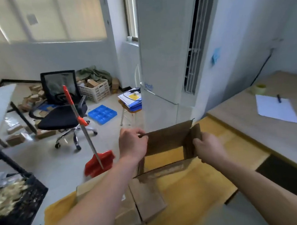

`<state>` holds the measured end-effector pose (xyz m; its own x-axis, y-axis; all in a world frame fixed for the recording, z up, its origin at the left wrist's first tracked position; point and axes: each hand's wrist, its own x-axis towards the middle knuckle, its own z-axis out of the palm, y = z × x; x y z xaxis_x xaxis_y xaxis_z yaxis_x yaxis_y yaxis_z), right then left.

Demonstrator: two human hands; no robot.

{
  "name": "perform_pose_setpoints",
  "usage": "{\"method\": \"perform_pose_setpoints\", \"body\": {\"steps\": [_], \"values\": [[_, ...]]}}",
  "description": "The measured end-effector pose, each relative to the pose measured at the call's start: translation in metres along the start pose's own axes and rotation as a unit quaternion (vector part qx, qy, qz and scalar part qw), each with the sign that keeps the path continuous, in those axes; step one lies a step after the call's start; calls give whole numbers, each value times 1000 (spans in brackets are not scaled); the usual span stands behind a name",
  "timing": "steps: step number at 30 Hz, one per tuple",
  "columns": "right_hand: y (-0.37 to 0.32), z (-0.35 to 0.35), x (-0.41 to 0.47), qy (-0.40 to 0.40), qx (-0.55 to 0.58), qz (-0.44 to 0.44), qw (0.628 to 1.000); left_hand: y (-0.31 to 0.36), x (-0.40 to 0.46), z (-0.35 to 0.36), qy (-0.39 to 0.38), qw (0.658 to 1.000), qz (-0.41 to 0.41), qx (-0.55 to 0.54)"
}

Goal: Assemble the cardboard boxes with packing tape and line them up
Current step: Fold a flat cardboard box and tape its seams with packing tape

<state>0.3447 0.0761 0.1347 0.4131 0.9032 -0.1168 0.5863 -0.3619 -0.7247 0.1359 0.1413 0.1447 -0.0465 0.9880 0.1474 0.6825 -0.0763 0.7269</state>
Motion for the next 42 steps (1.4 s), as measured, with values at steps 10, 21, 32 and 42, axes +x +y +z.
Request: {"method": "perform_pose_setpoints", "body": {"steps": [10, 21, 32, 42], "values": [[101, -84, 50, -25, 135, 154, 978, 34, -12, 137, -182, 977, -92, 57], [166, -131, 110, -91, 111, 159, 977, 73, 30, 213, -177, 980, -82, 36], [177, -118, 133, -60, 13, 144, 988, 108, 47, 253, -436, 899, 36, 6], [197, -139, 123, -180, 99, -23, 978, 94, 77, 257, -458, 857, 196, 130]]}}
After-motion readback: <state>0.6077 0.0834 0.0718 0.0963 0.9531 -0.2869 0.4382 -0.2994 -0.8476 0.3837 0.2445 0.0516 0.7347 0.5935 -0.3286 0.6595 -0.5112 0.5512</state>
